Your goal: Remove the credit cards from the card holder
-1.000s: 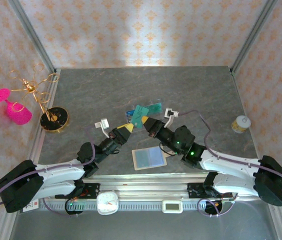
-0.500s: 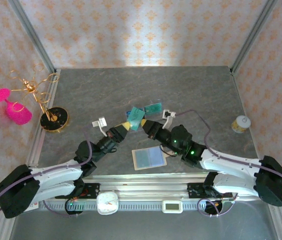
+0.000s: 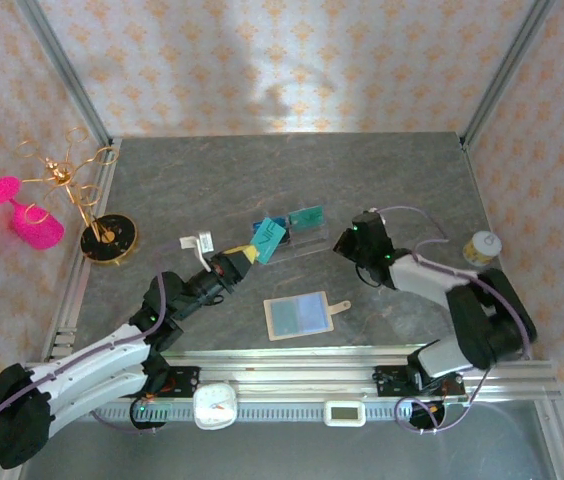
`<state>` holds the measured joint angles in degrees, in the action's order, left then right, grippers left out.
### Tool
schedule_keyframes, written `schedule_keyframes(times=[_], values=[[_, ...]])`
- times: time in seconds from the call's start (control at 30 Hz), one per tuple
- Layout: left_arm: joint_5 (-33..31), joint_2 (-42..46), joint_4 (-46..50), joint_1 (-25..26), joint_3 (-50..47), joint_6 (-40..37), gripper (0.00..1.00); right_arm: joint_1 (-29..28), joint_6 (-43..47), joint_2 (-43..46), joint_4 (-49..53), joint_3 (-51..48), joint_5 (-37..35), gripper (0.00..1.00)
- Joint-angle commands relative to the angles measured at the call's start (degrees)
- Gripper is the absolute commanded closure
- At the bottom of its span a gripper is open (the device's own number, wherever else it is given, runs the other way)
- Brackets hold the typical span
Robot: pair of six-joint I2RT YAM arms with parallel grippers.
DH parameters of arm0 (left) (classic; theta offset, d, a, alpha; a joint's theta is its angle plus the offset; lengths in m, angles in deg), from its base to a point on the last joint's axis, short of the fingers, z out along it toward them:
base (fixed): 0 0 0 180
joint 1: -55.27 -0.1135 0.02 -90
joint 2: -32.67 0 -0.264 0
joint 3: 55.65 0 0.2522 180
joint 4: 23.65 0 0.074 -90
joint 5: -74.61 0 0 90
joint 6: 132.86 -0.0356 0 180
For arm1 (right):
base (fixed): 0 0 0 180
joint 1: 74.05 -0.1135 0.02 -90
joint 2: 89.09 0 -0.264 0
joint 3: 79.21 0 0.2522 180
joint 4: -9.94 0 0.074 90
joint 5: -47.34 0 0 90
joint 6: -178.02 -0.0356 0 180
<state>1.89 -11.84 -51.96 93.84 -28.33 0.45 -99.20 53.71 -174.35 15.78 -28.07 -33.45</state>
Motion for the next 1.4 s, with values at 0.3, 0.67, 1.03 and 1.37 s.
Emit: schedule_keyframes(times=[0.3,0.67,1.03,1.37], values=[[2.2,4.3,3.1,-0.3,-0.2,-3.1,1.0,0.7,6.3,-11.3,0.3,6.2,-1.3,0.98],[1.8,4.4,3.3,-0.3,-0.7,-3.7,1.0,-1.9,8.4,-9.8,-3.9,4.3,6.8,0.99],[2.5,3.6,9.5,-0.3,3.3,-9.3,1.0,-5.5,7.7,0.1,-1.5,0.1,5.8,0.94],[4.7,-20.4,40.3,-0.3,30.1,-45.1,1.0,-4.4,3.9,16.5,2.8,-8.6,4.3,0.94]])
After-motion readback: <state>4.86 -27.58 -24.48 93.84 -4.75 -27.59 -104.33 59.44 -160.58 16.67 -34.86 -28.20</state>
